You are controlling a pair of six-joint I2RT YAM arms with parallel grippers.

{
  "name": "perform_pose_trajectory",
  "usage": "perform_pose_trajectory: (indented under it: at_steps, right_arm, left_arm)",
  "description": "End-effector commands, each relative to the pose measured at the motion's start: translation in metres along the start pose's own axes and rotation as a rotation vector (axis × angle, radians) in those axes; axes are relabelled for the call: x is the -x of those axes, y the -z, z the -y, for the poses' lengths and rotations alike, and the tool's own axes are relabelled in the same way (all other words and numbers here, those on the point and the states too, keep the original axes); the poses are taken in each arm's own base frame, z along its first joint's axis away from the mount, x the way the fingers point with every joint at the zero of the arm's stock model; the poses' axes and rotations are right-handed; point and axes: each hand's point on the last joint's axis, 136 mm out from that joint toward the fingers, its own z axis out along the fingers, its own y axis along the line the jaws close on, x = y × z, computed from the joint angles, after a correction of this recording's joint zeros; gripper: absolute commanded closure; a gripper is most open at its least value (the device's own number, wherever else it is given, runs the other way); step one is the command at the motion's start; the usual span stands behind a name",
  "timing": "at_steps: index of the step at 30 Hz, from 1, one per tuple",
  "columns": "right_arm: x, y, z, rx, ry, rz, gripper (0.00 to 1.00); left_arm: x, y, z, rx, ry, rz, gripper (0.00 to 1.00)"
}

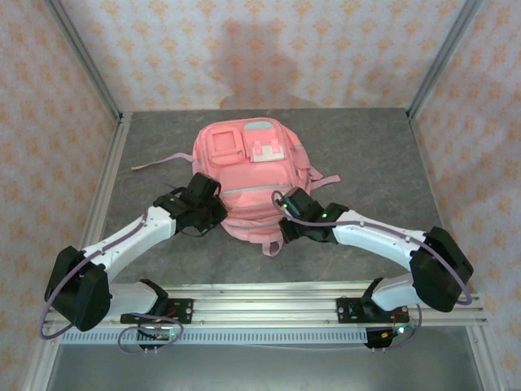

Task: Pack books, pencil case, and school supplies into a backpack

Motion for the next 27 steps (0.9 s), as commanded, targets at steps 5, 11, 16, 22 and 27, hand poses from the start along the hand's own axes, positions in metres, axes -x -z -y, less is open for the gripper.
perform_pose_trajectory:
  at_steps: [5,11,16,22,27]
  right_arm:
    - [-0.007,-0.003,0.029,-0.079,-0.036,-0.032,1.00]
    - [-0.008,-0.023,0.002,0.073,-0.081,-0.061,1.00]
    - [0.013,-0.041,-0.039,0.274,-0.236,-0.009,1.00]
    - [0.047,-0.069,-0.091,0.462,-0.413,0.077,1.00]
    - [0.069,-0.090,-0.102,0.509,-0.563,0.164,1.00]
  left_arm:
    - [0.023,0.024,-0.028,0.115,-0.054,0.068,1.00]
    - [0.040,0.025,-0.022,0.119,-0.072,0.059,1.00]
    - [0.069,0.022,-0.010,0.192,-0.150,0.050,1.00]
    - [0.083,0.026,0.003,0.108,-0.082,0.041,0.74]
    - [0.063,0.039,-0.005,0.065,0.002,0.013,0.56]
